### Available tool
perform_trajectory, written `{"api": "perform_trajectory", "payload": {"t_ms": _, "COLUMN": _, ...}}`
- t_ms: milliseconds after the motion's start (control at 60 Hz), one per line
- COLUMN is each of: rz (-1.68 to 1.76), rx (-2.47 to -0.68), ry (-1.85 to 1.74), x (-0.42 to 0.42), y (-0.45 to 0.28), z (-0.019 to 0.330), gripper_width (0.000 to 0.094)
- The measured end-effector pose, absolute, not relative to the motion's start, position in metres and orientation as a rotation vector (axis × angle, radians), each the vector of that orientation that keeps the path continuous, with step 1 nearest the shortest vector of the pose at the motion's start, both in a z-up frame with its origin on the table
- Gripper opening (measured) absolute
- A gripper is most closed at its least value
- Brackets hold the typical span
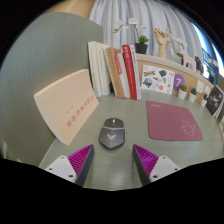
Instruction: Arrange mouse
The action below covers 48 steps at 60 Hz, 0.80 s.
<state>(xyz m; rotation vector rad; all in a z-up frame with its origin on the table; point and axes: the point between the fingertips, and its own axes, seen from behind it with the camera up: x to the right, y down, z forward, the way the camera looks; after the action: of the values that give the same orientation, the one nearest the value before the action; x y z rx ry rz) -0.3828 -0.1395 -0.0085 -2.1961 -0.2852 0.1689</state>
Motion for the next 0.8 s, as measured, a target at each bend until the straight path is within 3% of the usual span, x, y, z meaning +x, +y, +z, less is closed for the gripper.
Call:
{"api": "perform_trajectory", "payload": {"t_ms": 233, "rz": 0.129, "rx": -2.215, "ry": -0.213, "x": -0.396, "y": -0.082, "z": -0.008, "gripper_width": 0.0750}}
{"api": "perform_trajectory", "payload": {"t_ms": 267, "rz": 0.124, "rx": -2.215, "ry": -0.208, "x": -0.397, "y": -0.078, "z": -0.008, "gripper_width": 0.0700}}
{"api": "perform_trajectory", "payload": {"t_ms": 333, "rz": 0.115, "rx": -2.215, "ry": -0.173, "x": -0.397, "y": -0.071, "z": -0.008, "gripper_width": 0.0505}}
{"api": "perform_trajectory", "payload": {"t_ms": 433, "rz": 0.111, "rx": -2.222, "ry": -0.157, "x": -0.396, "y": -0.071, "z": -0.009, "gripper_width": 0.0451}}
{"api": "perform_trajectory", "payload": {"t_ms": 550, "rz": 0.095, "rx": -2.250, "ry": -0.164, "x": -0.395, "y": -0.071, "z": -0.011, "gripper_width": 0.0311}}
{"api": "perform_trajectory", "payload": {"t_ms": 800, "rz": 0.126, "rx": -2.282, "ry": -0.239, "x": -0.398, "y": -0.072, "z": 0.005, "gripper_width": 0.0285}}
